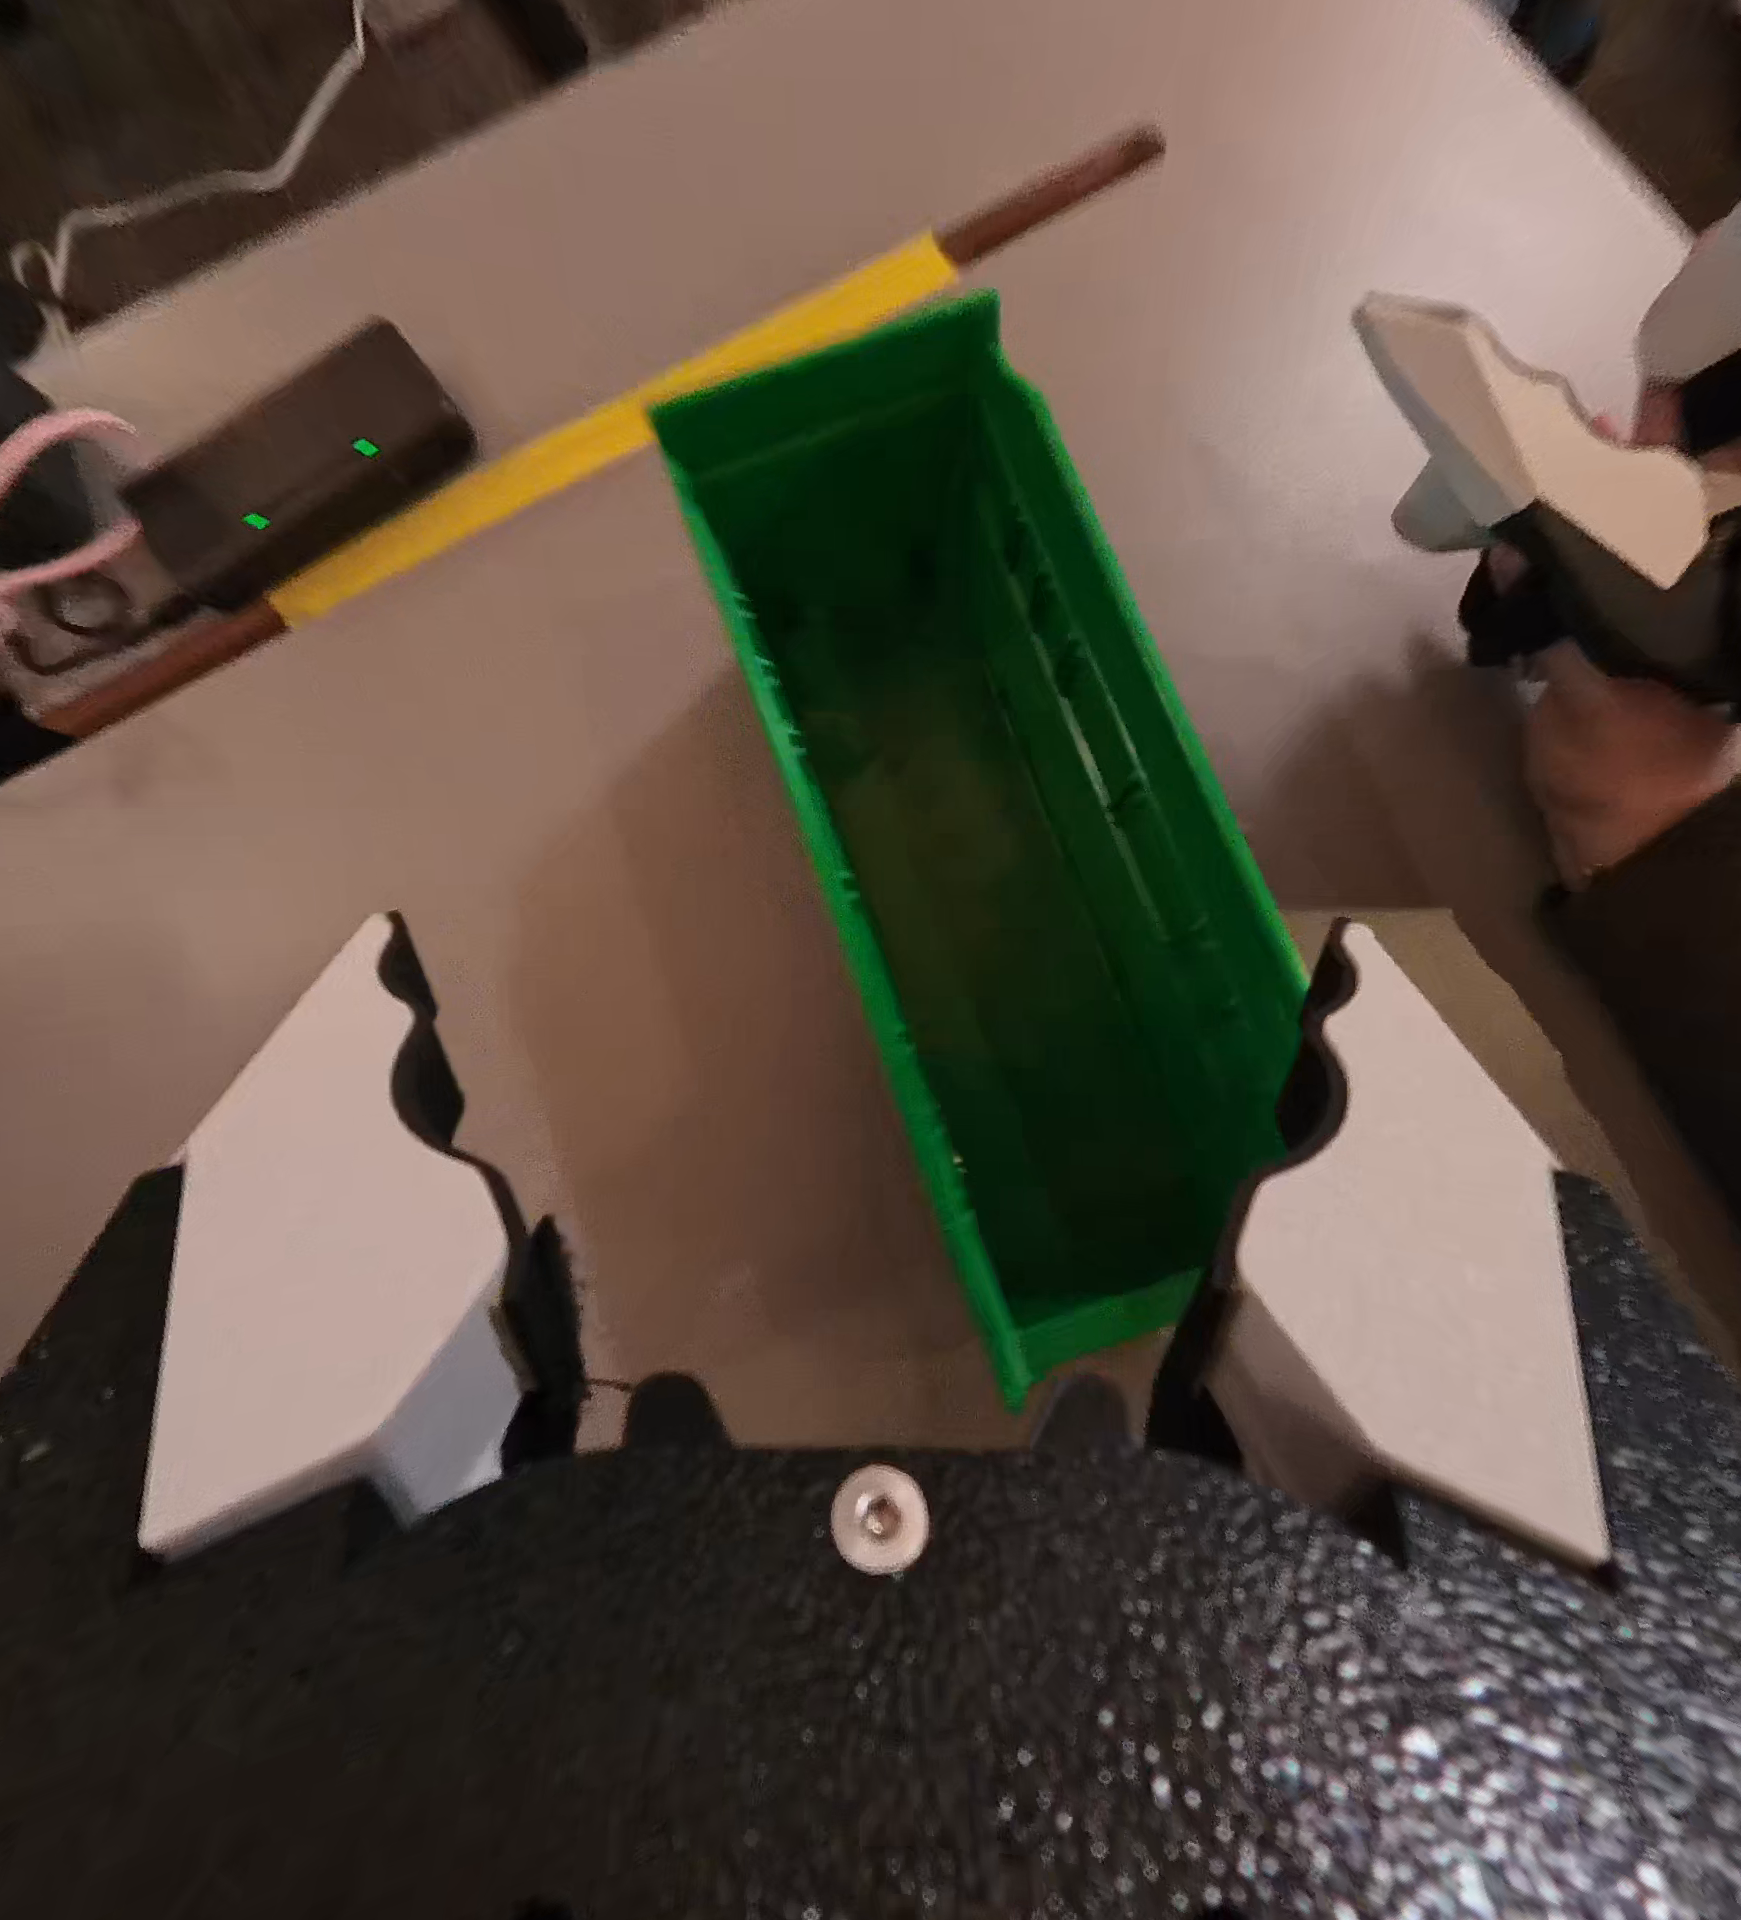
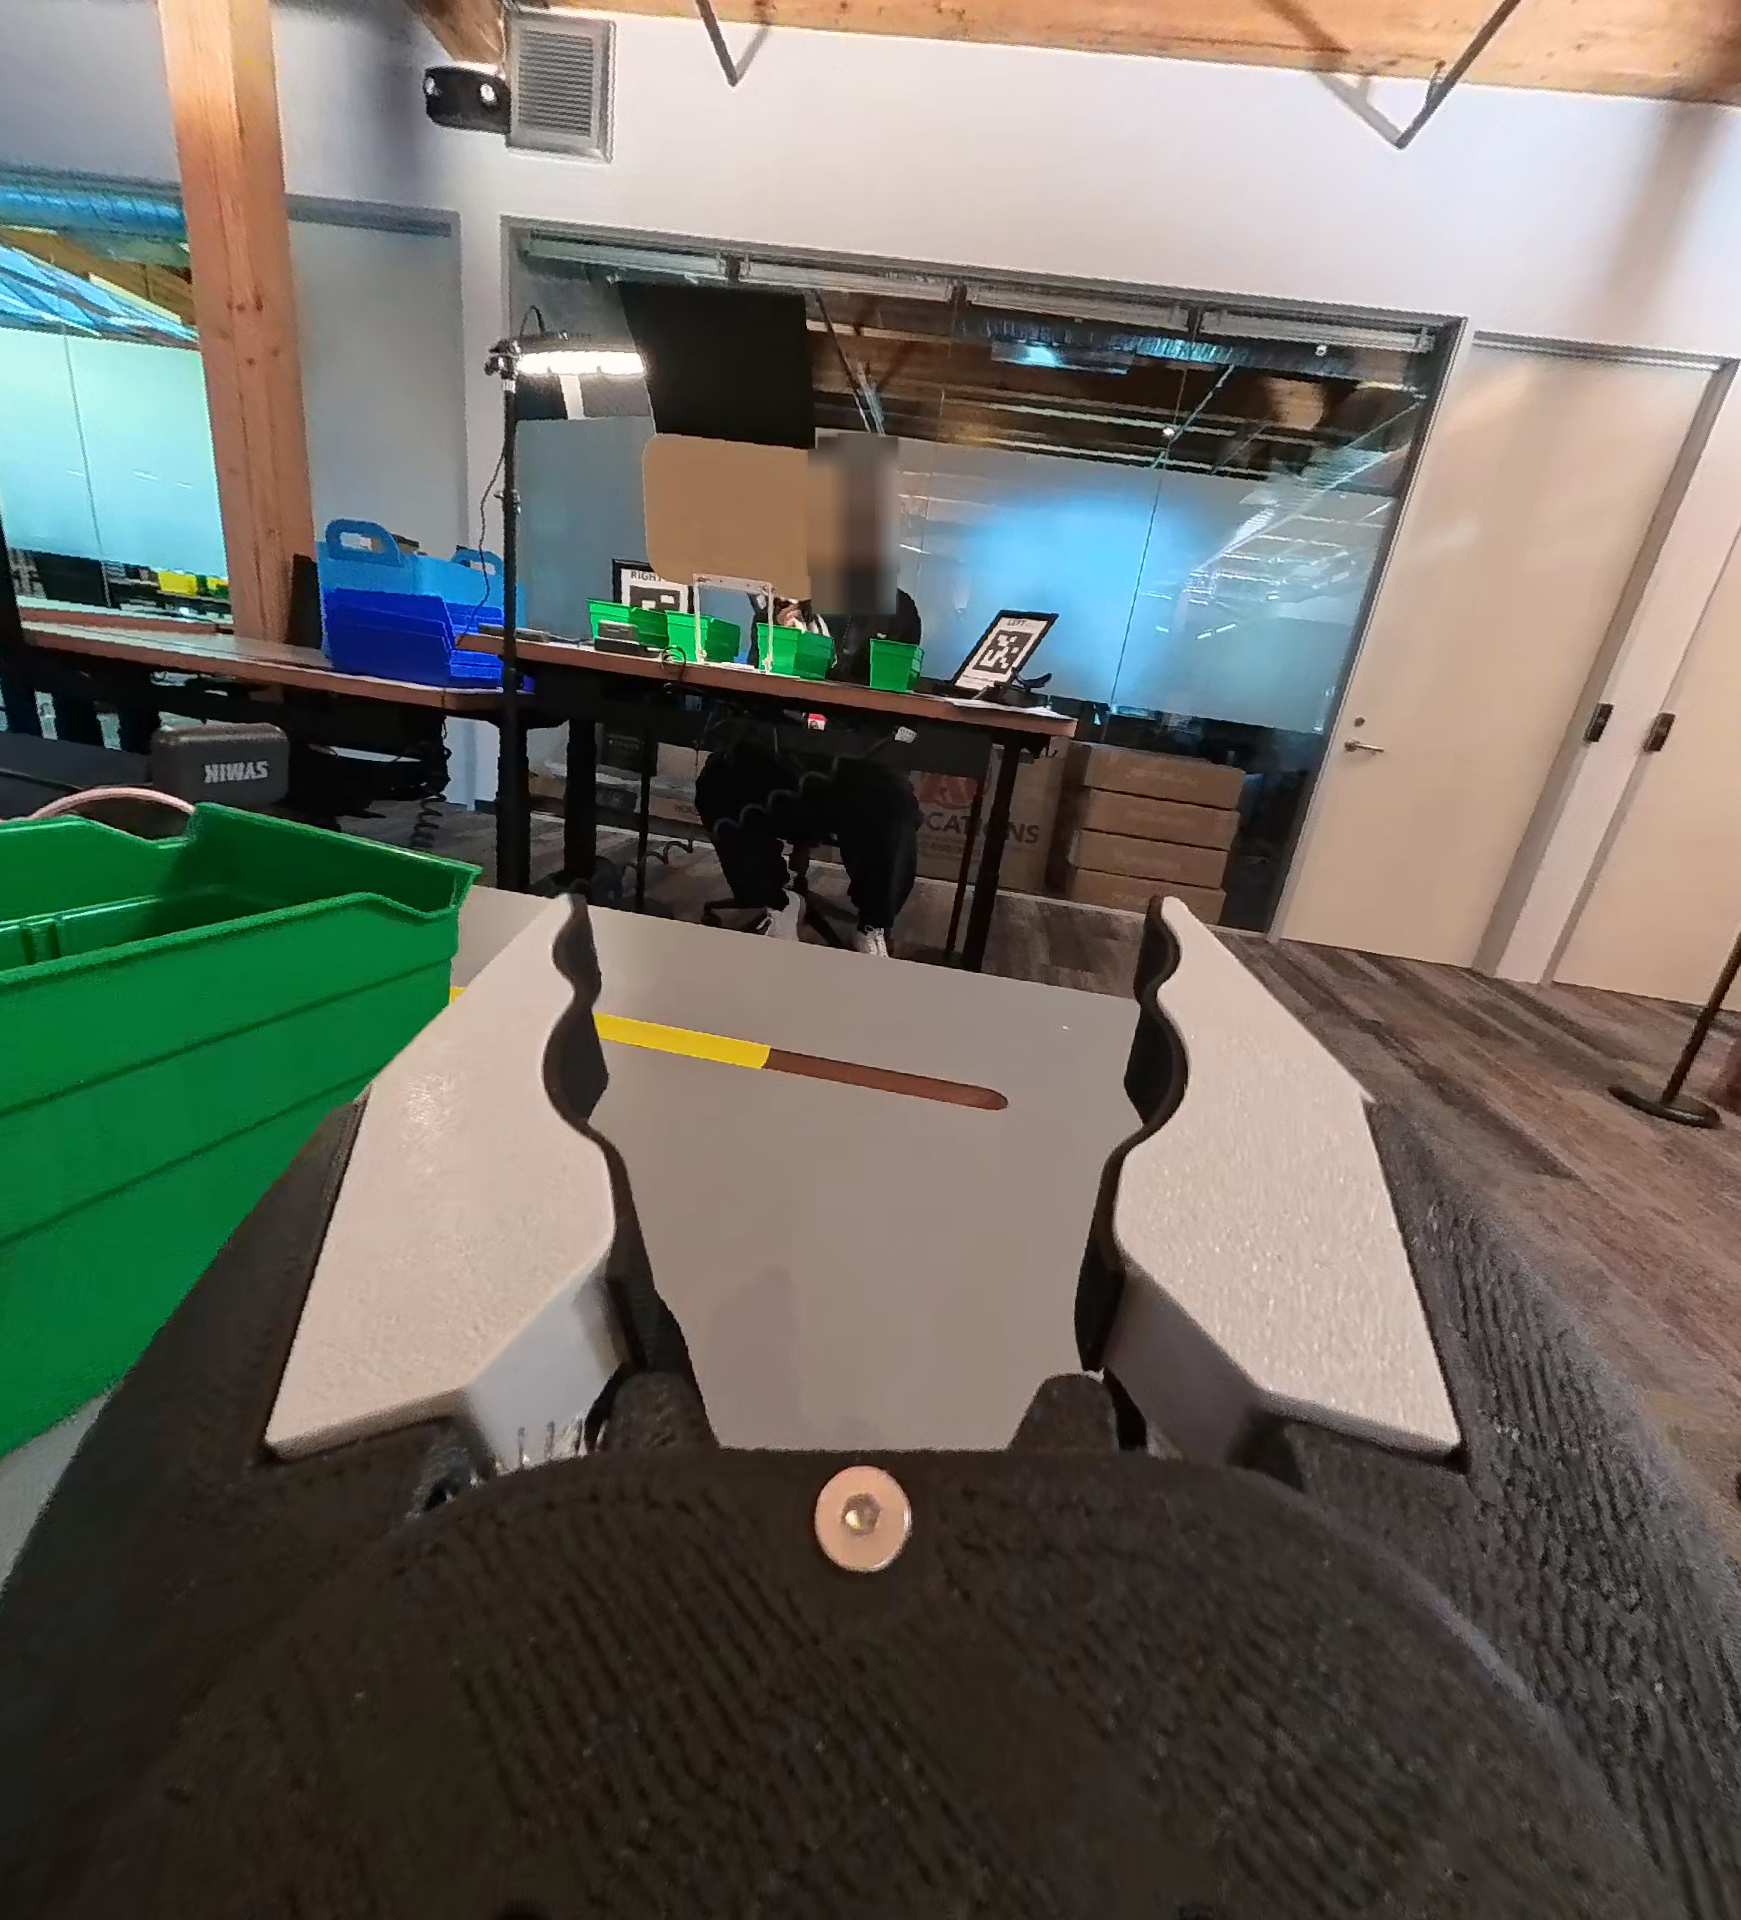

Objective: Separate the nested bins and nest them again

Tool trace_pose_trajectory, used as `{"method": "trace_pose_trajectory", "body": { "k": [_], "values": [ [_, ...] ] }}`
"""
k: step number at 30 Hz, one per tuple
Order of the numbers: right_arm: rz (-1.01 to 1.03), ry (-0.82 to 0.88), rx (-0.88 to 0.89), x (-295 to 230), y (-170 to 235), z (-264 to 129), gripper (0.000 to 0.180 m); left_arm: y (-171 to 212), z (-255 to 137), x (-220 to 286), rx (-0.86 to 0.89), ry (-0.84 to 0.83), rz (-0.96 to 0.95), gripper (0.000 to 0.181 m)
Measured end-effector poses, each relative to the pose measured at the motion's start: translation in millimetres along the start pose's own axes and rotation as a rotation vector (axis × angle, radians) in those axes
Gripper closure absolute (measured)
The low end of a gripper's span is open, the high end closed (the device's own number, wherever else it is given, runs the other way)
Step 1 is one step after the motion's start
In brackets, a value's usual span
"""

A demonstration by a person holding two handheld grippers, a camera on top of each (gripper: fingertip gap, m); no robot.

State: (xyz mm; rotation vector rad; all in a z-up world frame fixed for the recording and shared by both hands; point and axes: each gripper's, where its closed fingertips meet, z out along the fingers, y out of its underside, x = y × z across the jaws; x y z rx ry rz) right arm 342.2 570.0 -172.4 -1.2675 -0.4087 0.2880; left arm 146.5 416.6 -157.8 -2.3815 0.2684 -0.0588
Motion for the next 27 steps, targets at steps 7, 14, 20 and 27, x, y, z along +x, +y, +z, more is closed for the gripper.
{"method": "trace_pose_trajectory", "body": {
  "k": [7, 14, 20, 27],
  "values": [
    [0.001, -0.003, -0.002, -1.2, 0.6, 0.8, 0.077, 11.7, -117.4, -188.5, 0.153, -0.116, -0.177, 0.025],
    [0.005, -0.009, -0.013, -2.5, 3.3, 2.9, 0.077, 140.6, -173.0, -372.0, -0.103, -0.419, -0.535, 0.021],
    [0.019, -0.010, -0.022, -1.7, 5.3, 2.8, 0.076, 194.4, -162.9, -380.6, -0.230, -0.349, -0.671, 0.021],
    [0.026, -0.016, -0.034, -2.5, 7.9, 3.9, 0.076, 217.9, -153.7, -369.2, -0.373, -0.296, -0.677, 0.060]
  ]
}}
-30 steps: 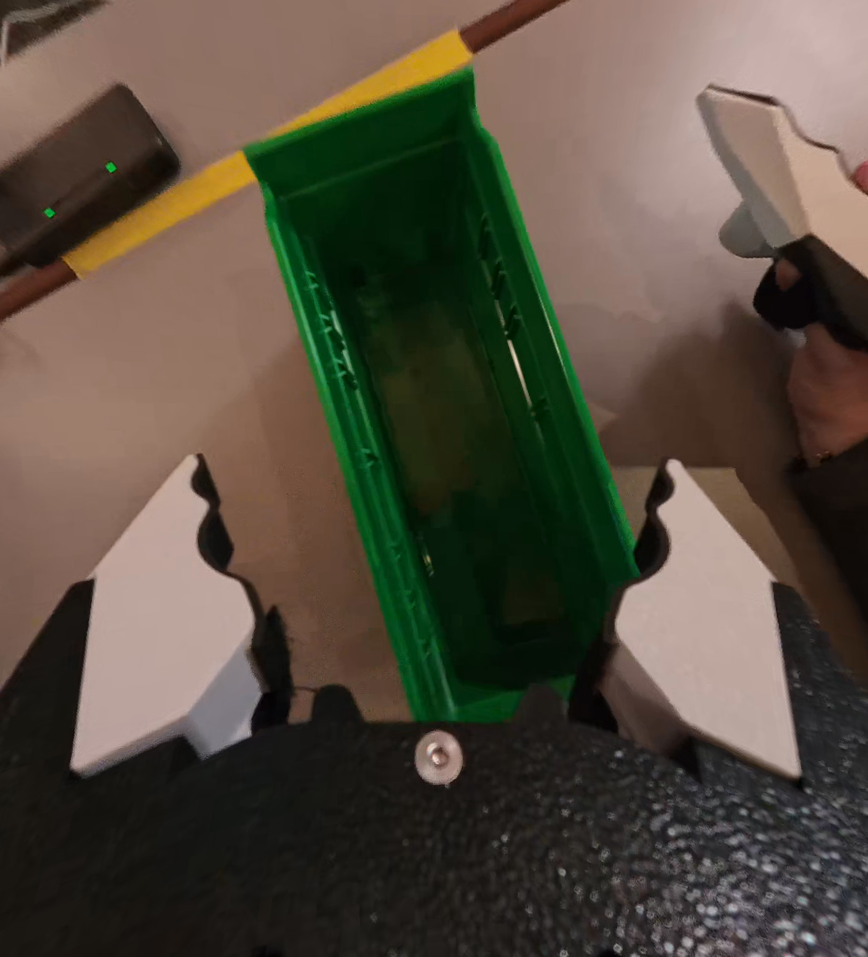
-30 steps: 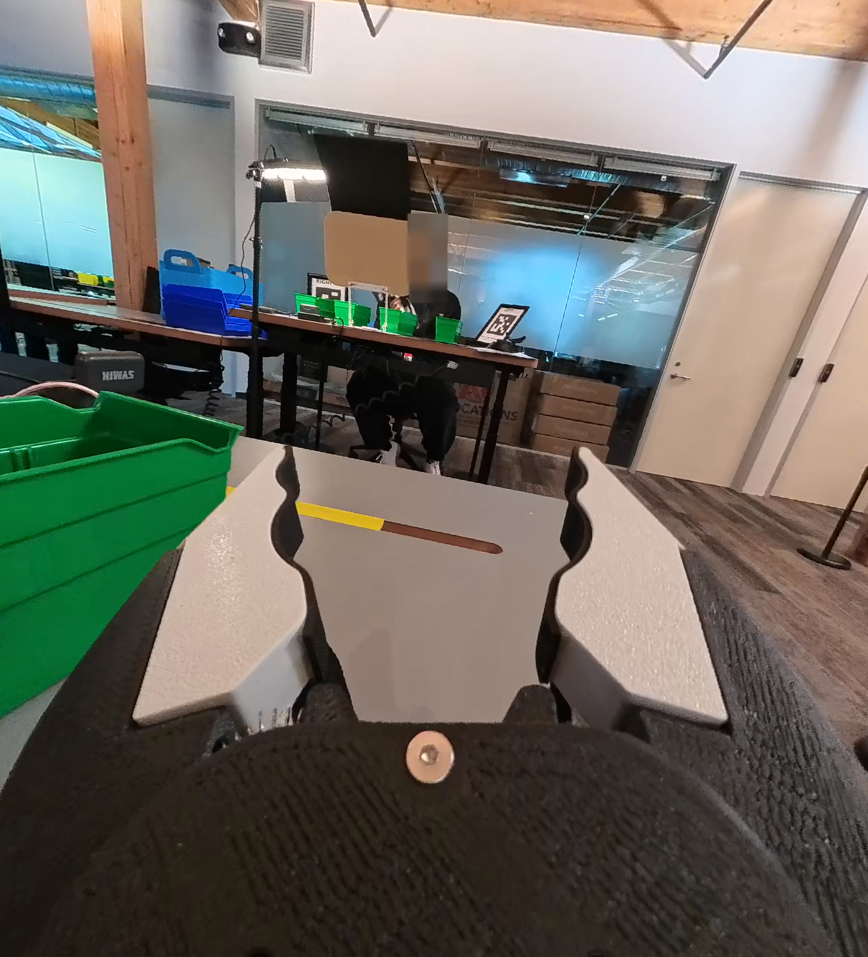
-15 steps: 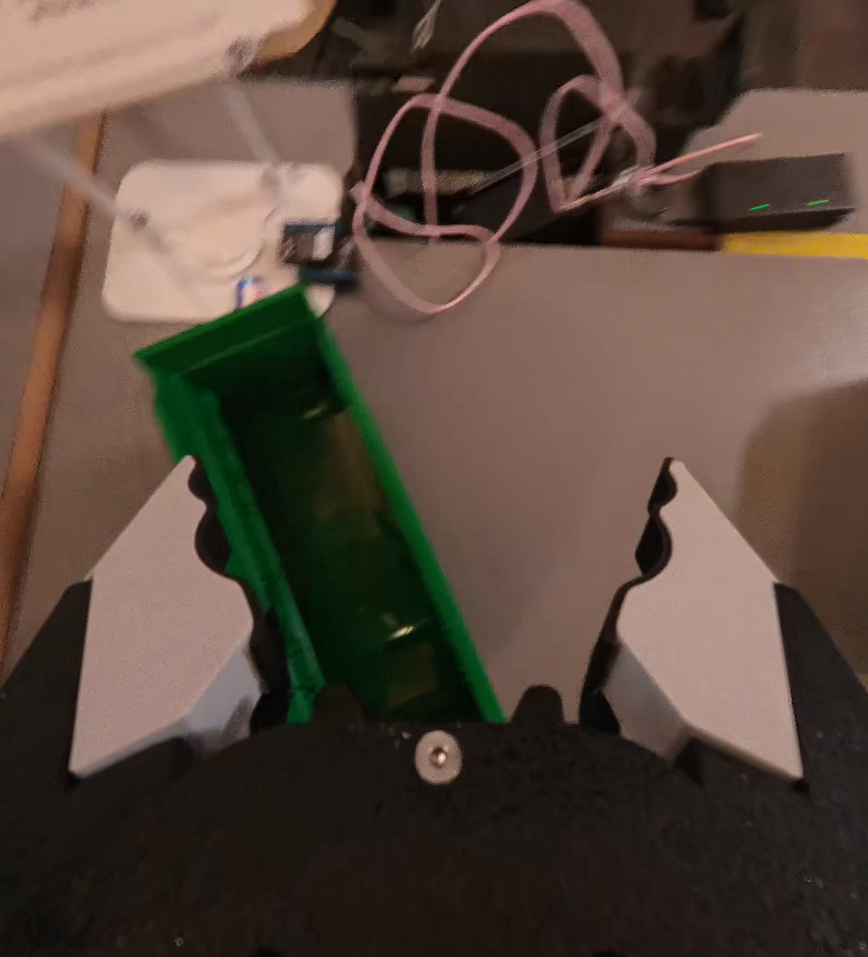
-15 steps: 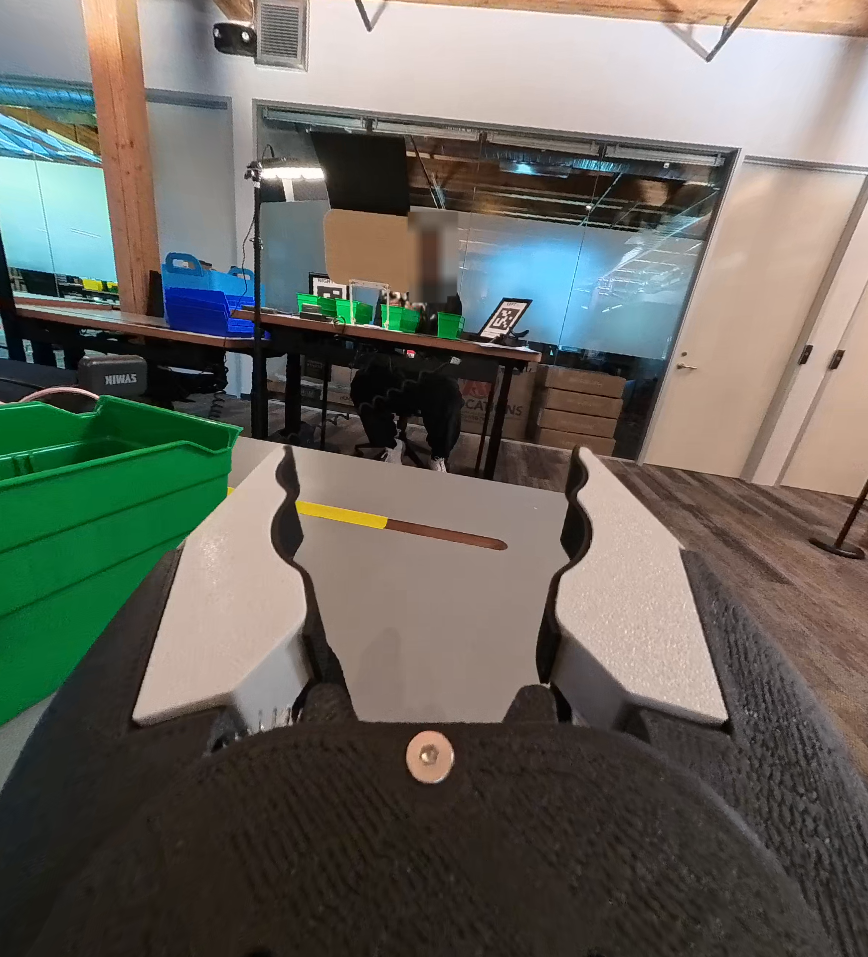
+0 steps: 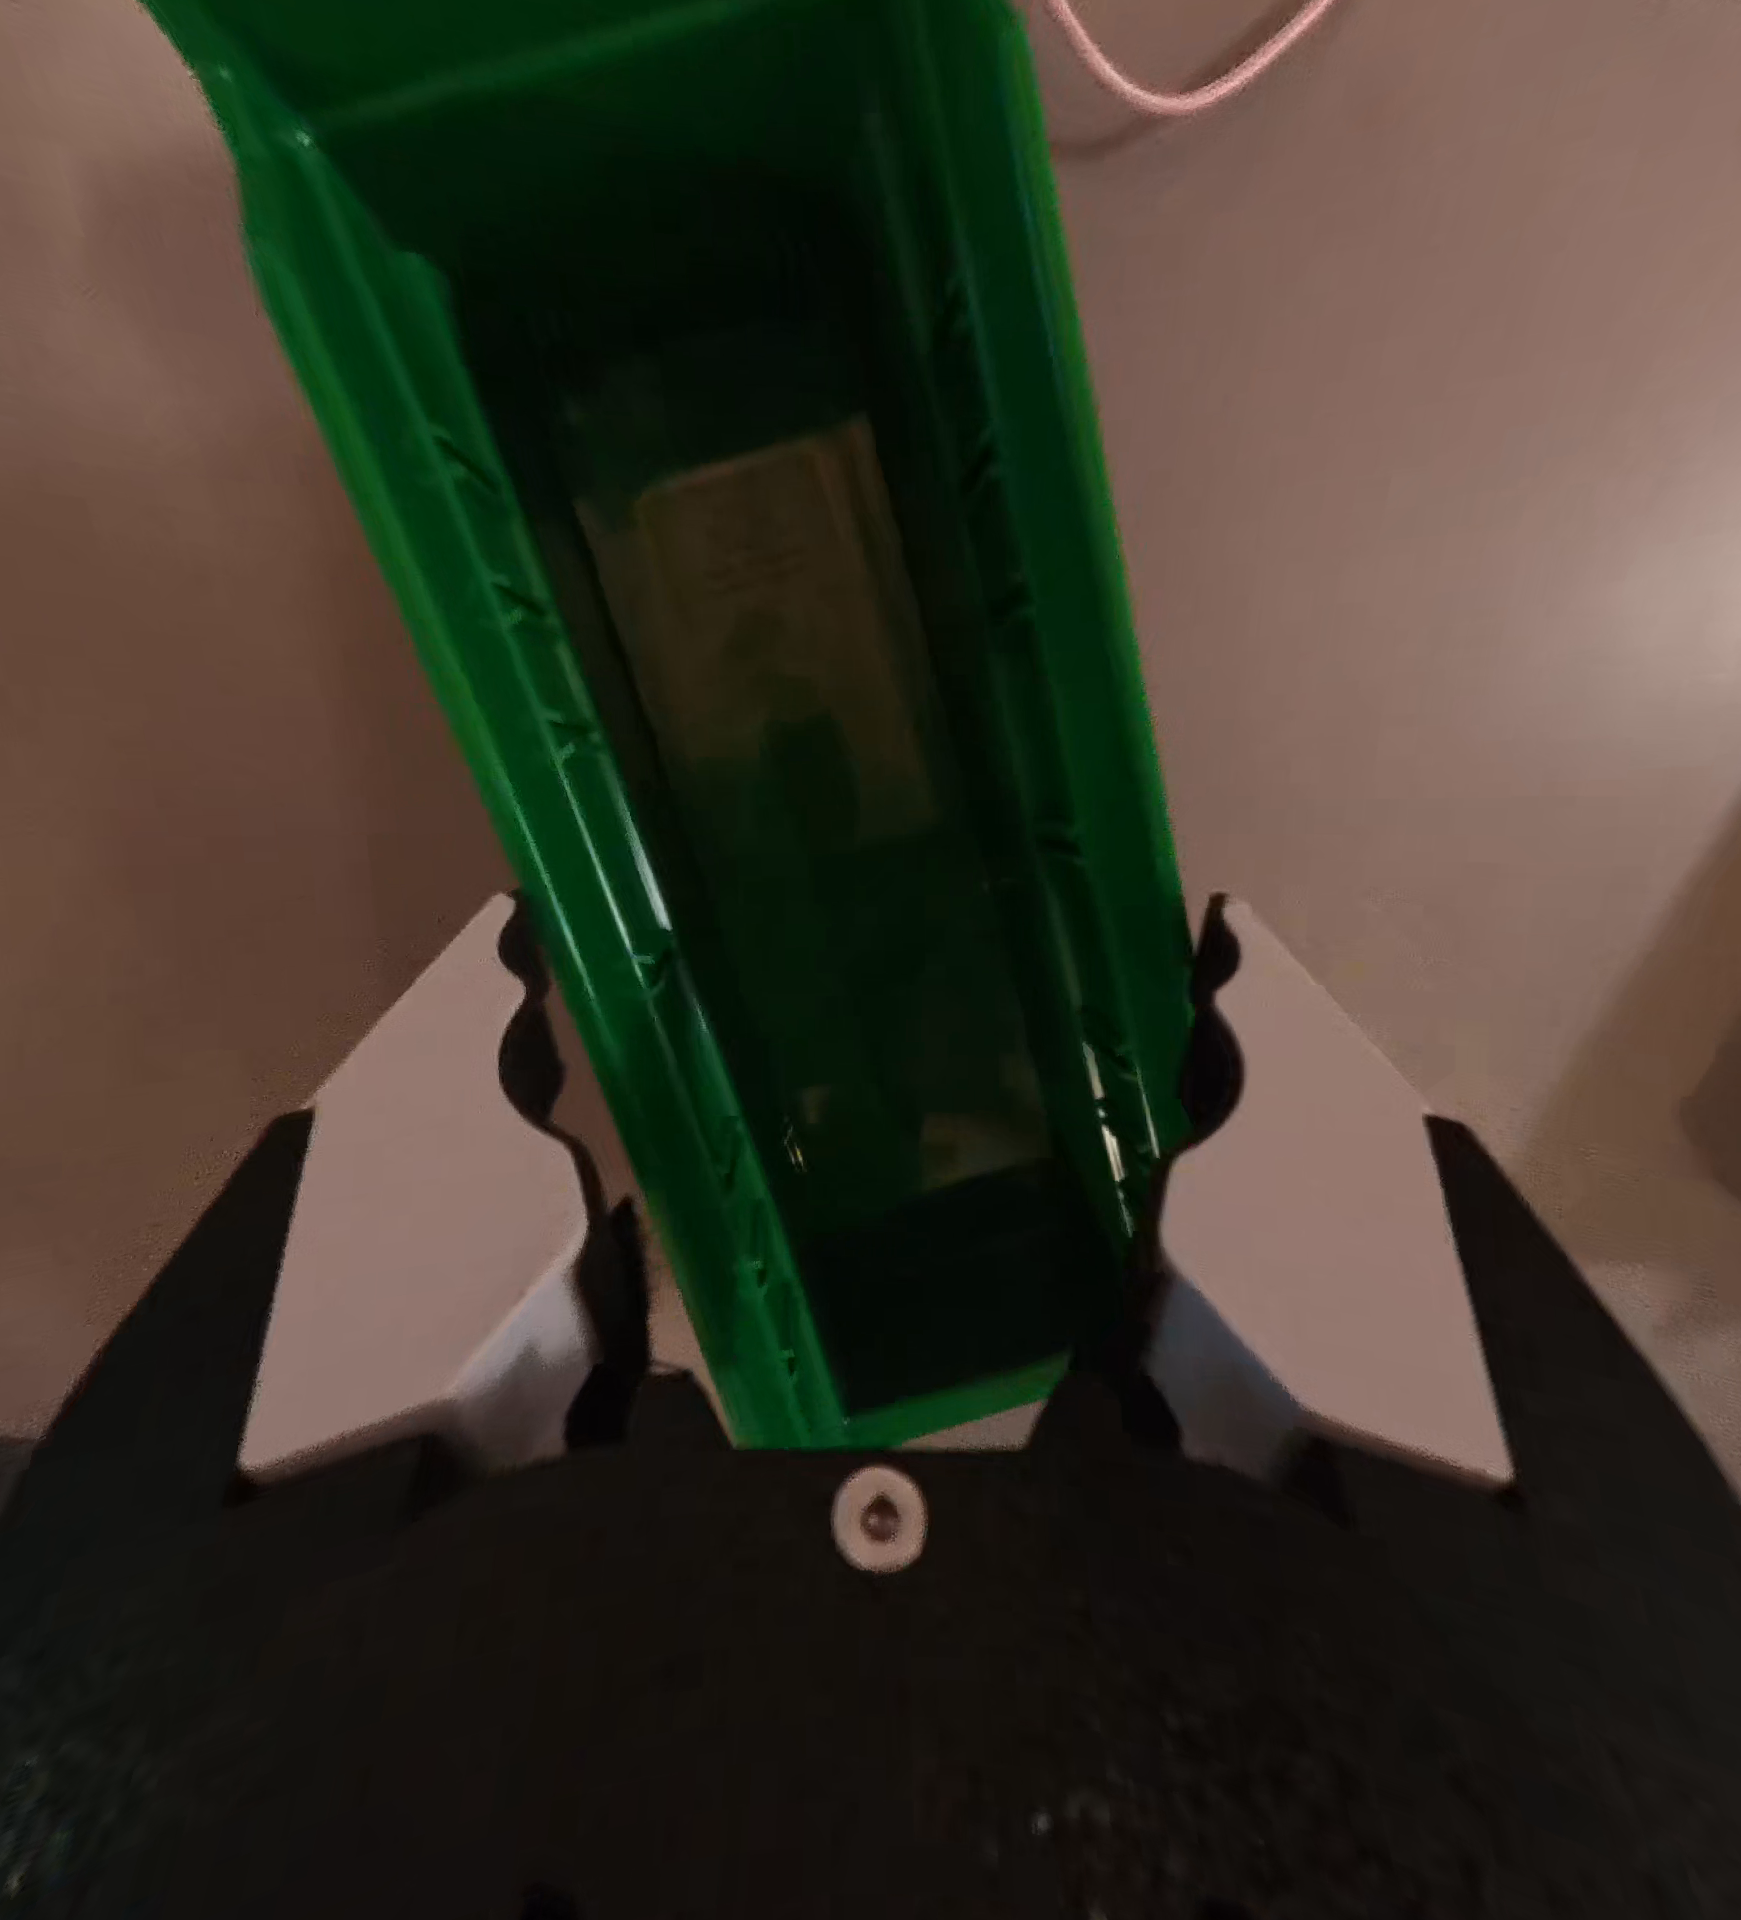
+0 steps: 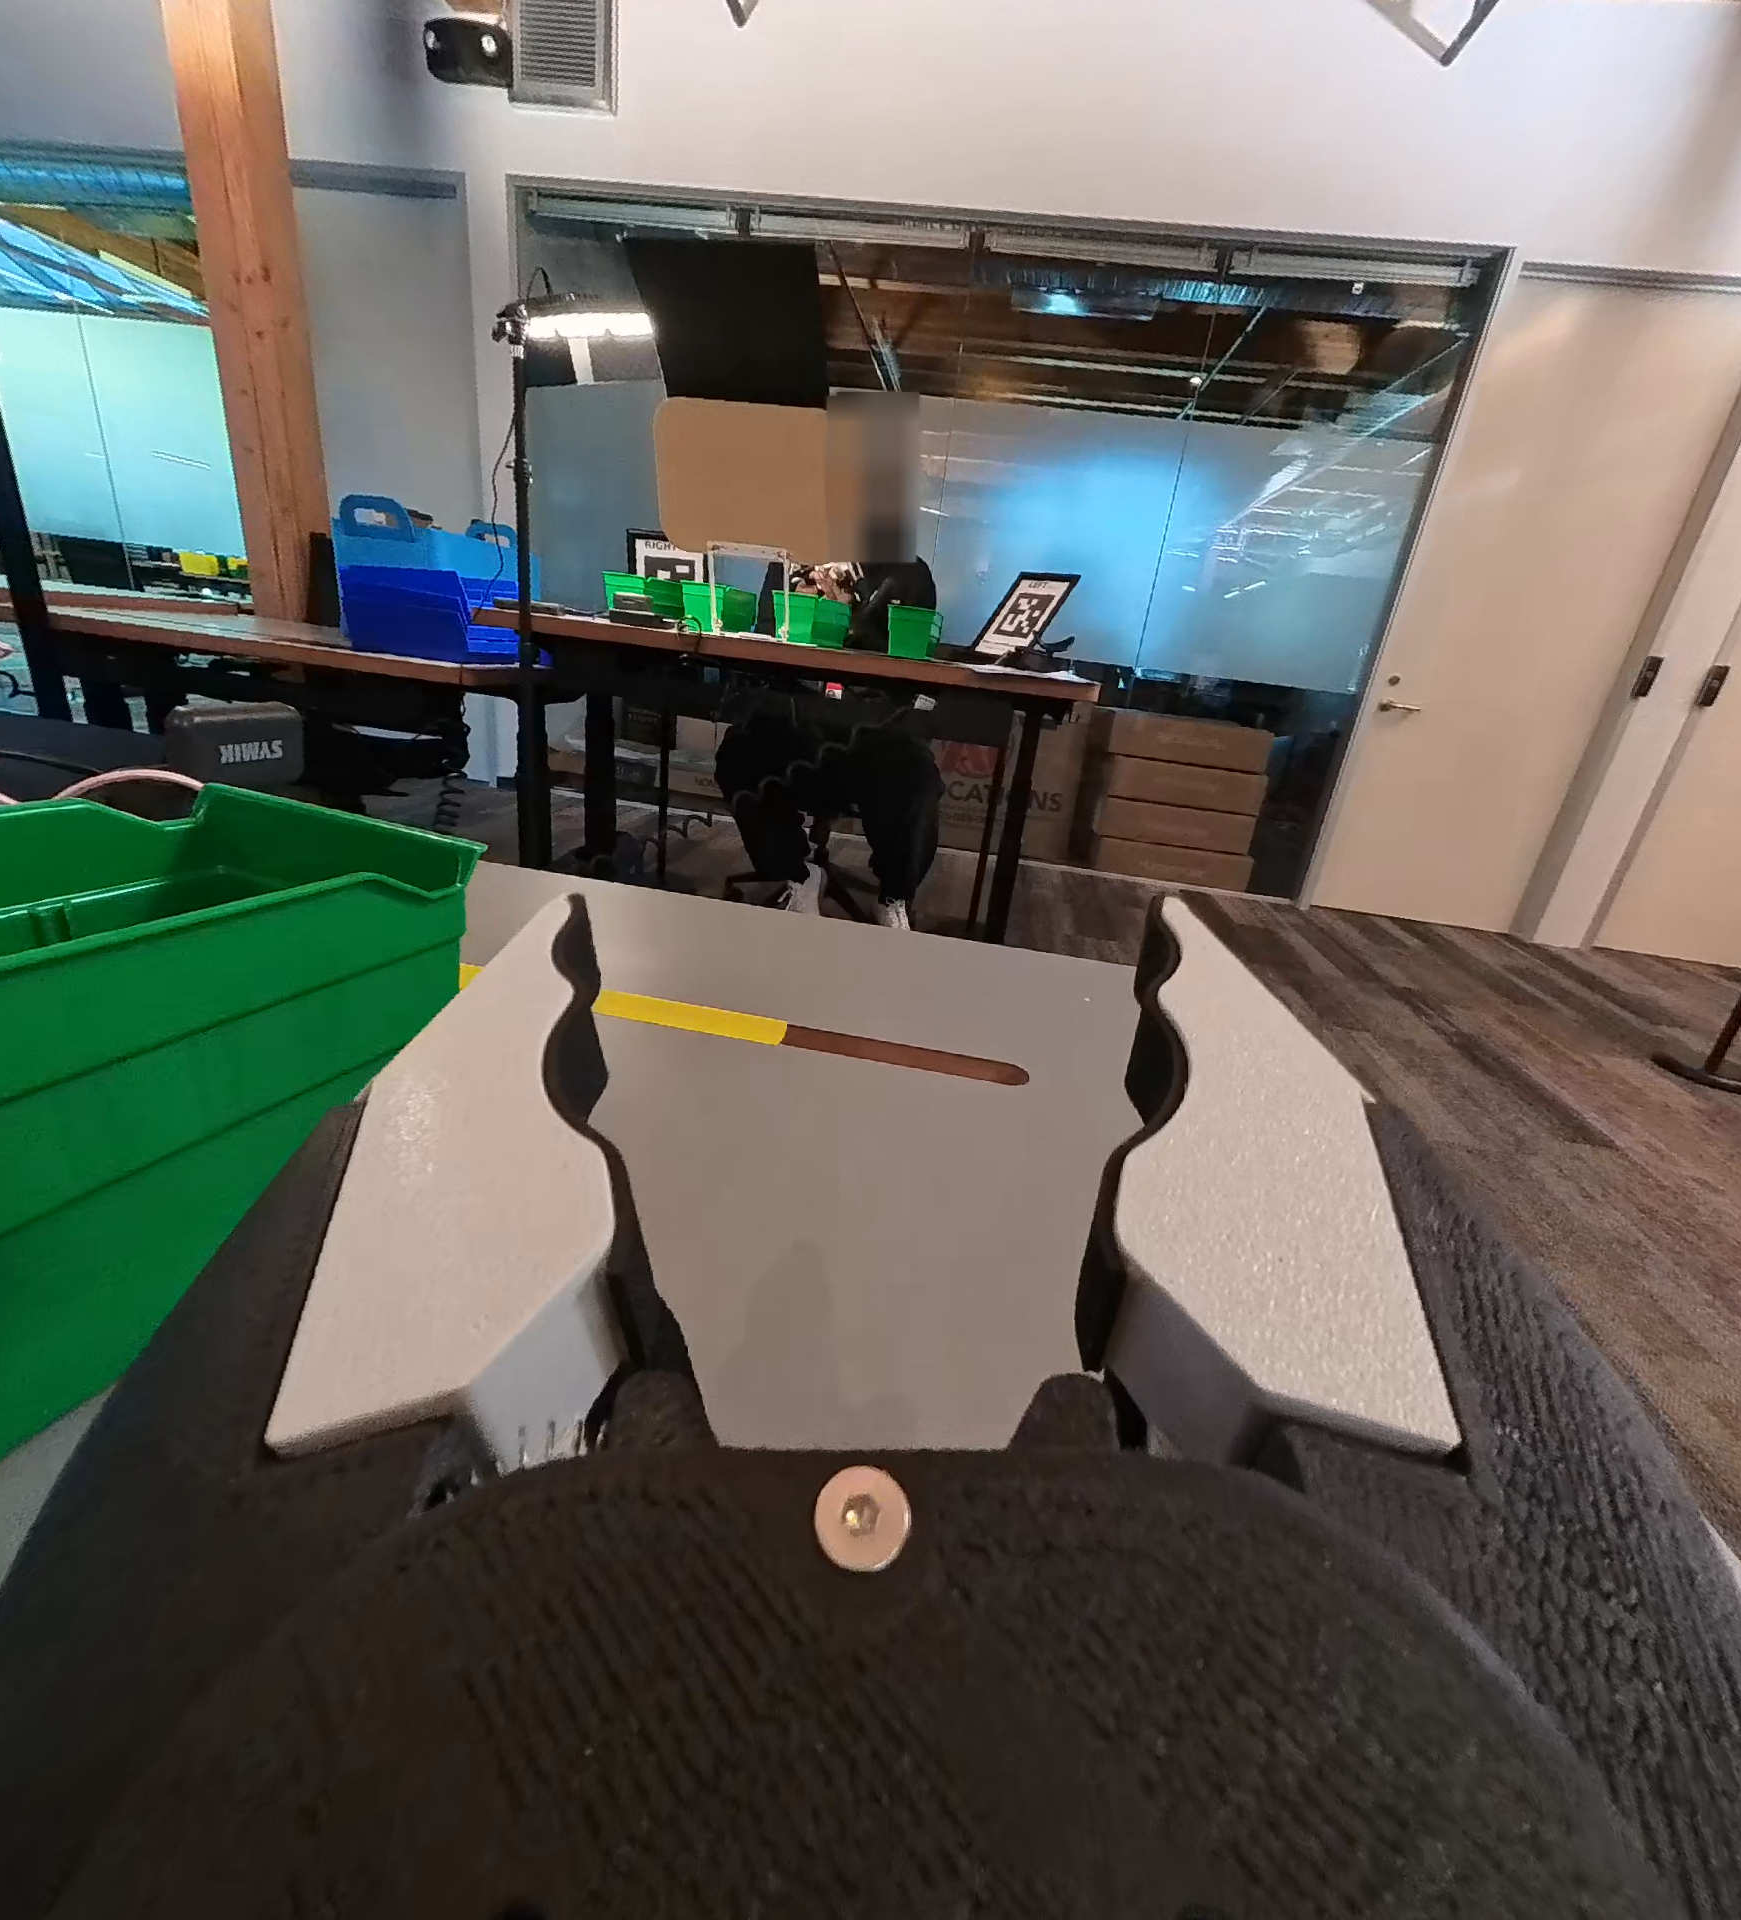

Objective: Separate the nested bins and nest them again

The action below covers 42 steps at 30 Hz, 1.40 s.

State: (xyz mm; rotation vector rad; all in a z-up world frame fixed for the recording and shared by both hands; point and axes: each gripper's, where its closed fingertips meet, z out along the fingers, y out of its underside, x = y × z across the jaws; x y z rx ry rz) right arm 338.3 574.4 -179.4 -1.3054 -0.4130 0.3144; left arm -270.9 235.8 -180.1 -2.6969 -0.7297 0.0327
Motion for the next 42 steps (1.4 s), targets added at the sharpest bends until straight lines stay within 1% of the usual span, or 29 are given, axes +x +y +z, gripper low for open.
{"method": "trace_pose_trajectory", "body": {
  "k": [5, 9, 15, 21, 24, 29, 32, 36, 39, 42],
  "values": [
    [-0.006, 0.001, -0.012, -0.2, 1.8, 0.3, 0.076, 3.4, -5.0, -0.6, -0.048, 0.032, 0.036, 0.076],
    [-0.002, 0.000, -0.016, -0.1, 2.8, 0.7, 0.076, -1.6, -6.7, -1.8, -0.004, 0.028, 0.084, 0.078],
    [-0.001, 0.002, -0.017, 0.4, 3.0, 0.8, 0.076, 0.4, -9.1, -9.4, -0.013, 0.072, 0.046, 0.081],
    [-0.003, 0.011, -0.014, 2.1, 2.7, 0.4, 0.077, -1.3, -17.6, -13.8, 0.005, 0.084, 0.053, 0.083],
    [0.000, 0.016, -0.015, 3.2, 2.9, 0.5, 0.078, -7.3, -29.4, -14.6, 0.038, 0.100, 0.042, 0.083],
    [-0.006, 0.015, -0.014, 2.4, 2.7, 0.5, 0.078, -25.4, -67.7, -8.5, 0.131, 0.111, 0.053, 0.084],
    [-0.009, 0.012, -0.015, 1.4, 2.8, 0.8, 0.078, -40.6, -97.8, 11.6, 0.221, 0.116, 0.111, 0.084],
    [-0.010, 0.009, -0.012, 0.0, 2.0, -0.1, 0.078, -59.7, -128.2, 68.4, 0.329, 0.175, 0.222, 0.084],
    [-0.013, 0.006, -0.012, -0.9, 1.6, -0.4, 0.078, -62.3, -126.8, 125.3, 0.322, 0.237, 0.322, 0.084],
    [-0.015, 0.000, -0.014, -2.1, 2.2, 0.0, 0.078, -56.2, -106.6, 185.0, 0.279, 0.320, 0.414, 0.084]
  ]
}}
